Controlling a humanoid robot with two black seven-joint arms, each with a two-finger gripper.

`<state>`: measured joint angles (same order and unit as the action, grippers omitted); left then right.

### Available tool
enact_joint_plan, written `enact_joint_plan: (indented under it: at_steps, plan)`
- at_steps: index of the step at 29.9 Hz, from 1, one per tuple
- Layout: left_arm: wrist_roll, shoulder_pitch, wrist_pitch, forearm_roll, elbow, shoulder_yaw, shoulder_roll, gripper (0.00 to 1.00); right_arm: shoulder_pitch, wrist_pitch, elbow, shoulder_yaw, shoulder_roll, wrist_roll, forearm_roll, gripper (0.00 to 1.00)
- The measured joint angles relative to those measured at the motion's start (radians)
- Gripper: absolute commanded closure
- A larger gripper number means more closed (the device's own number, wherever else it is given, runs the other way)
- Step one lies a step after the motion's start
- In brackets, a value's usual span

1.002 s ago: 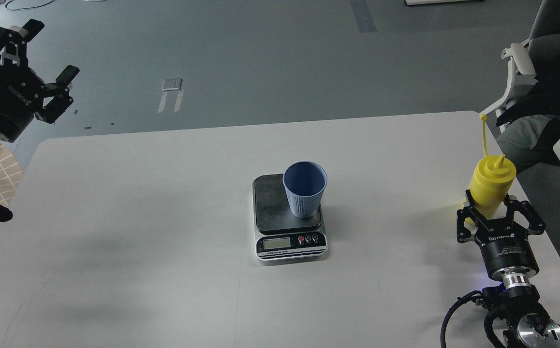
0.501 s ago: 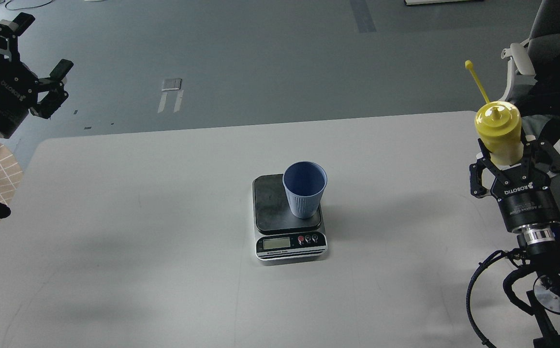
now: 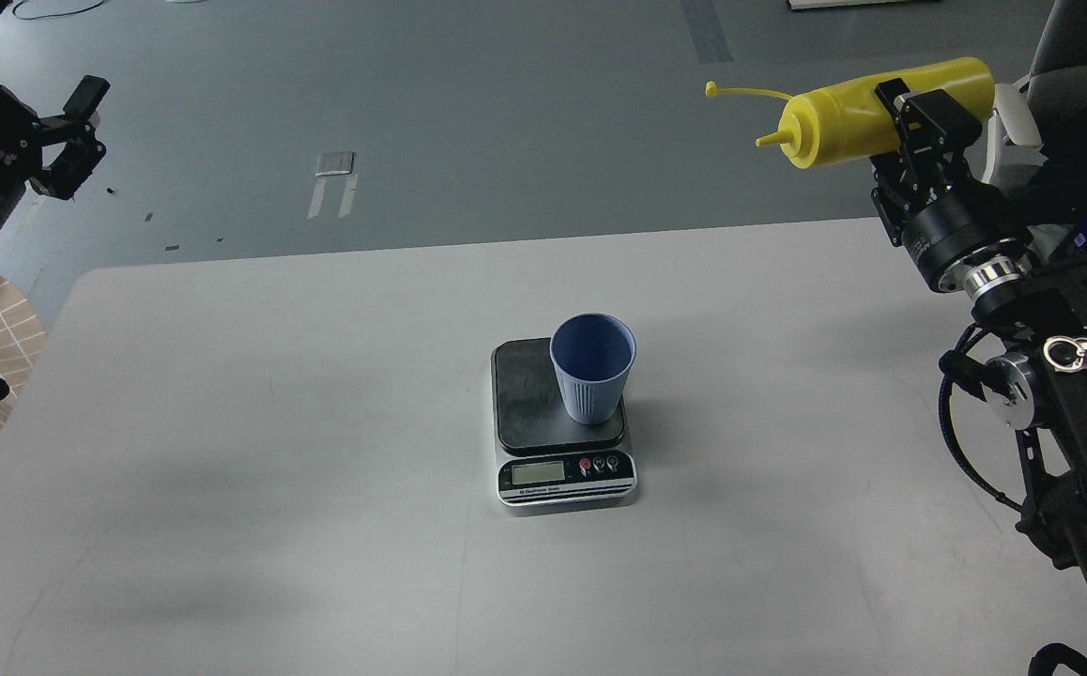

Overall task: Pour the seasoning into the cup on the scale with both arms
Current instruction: 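Lift the yellow bottle and carry it over the blue cup, then tilt the yellow bottle nozzle-down into the blue cup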

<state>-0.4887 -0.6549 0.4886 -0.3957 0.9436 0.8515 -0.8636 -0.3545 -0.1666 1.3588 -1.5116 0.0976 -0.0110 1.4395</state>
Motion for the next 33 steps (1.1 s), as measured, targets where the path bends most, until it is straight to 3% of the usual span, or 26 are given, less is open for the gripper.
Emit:
enact_joint_plan:
  at_steps: [10,17,26,33]
  plan:
    - [0.000,0.010,0.000,0.000,0.001,0.003,0.004,0.02,0.005,0.033,0.212,0.201,-0.036,0.000,0.288,1.00]
    - [0.000,0.015,0.000,0.001,0.001,0.007,0.002,0.02,0.022,0.035,0.292,0.243,-0.026,-0.014,0.427,1.00]
    - [0.000,0.015,0.000,0.001,0.001,0.015,-0.001,0.02,0.079,0.038,0.345,0.243,0.058,-0.056,0.567,1.00]
    - [0.000,0.017,0.000,0.001,0.001,0.015,0.000,0.02,0.141,0.052,0.353,0.246,0.091,-0.120,0.698,1.00]
